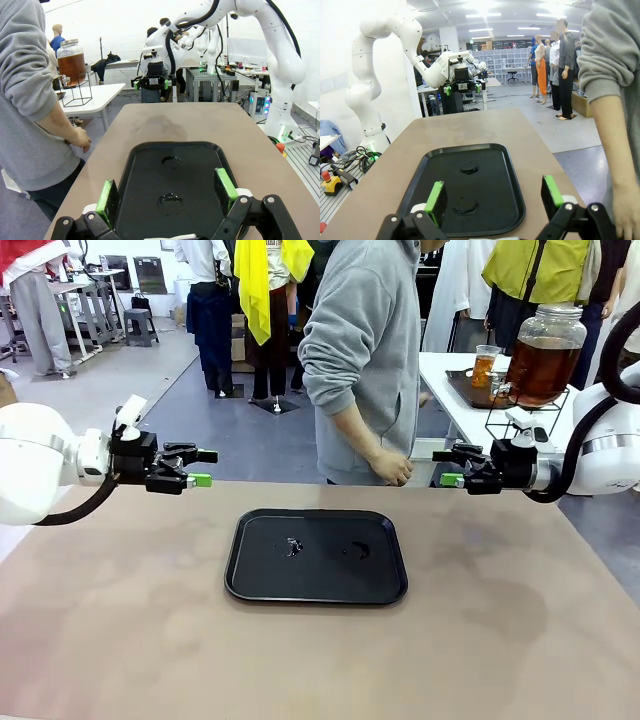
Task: Pour the drink into the iced cup.
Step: Open the gripper to release the iced cup you were holding.
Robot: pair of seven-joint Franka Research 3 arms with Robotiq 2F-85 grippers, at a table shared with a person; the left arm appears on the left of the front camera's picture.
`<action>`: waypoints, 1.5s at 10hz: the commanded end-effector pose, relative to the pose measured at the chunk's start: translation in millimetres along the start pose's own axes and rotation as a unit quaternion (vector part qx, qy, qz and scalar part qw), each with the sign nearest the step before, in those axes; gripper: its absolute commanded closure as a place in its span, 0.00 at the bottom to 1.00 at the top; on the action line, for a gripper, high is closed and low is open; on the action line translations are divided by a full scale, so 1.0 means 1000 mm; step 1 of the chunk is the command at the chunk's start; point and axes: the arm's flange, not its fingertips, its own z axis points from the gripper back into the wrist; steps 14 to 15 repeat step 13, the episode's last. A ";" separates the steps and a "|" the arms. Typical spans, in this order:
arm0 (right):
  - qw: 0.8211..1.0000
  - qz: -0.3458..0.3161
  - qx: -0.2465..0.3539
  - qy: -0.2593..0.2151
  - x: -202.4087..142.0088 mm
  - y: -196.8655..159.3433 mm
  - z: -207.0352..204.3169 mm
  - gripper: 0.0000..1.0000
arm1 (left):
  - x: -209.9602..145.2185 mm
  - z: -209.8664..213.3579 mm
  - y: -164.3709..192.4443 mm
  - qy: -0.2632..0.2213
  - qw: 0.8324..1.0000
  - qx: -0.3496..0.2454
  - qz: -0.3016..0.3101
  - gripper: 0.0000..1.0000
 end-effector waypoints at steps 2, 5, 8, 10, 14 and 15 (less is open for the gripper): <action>1.000 0.002 -0.001 0.003 0.003 -0.001 -0.002 0.00 | 0.003 -0.001 -0.001 0.004 1.000 0.001 0.005 0.00; 1.000 0.002 -0.001 0.003 0.003 -0.001 -0.002 0.00 | 0.003 -0.001 -0.001 0.004 1.000 0.001 0.005 0.00; 1.000 0.002 -0.001 0.003 0.003 -0.001 -0.002 0.00 | 0.003 -0.001 -0.001 0.004 1.000 0.001 0.005 0.00; 1.000 0.002 -0.001 0.003 0.003 -0.001 -0.002 0.00 | 0.003 -0.001 -0.001 0.004 1.000 0.001 0.005 0.00; 1.000 0.002 -0.001 0.003 0.003 -0.001 -0.002 0.00 | 0.003 -0.001 -0.001 0.004 1.000 0.001 0.005 0.00; 1.000 0.002 -0.001 0.003 0.003 -0.001 -0.002 0.00 | 0.003 -0.001 -0.001 0.004 1.000 0.001 0.005 0.00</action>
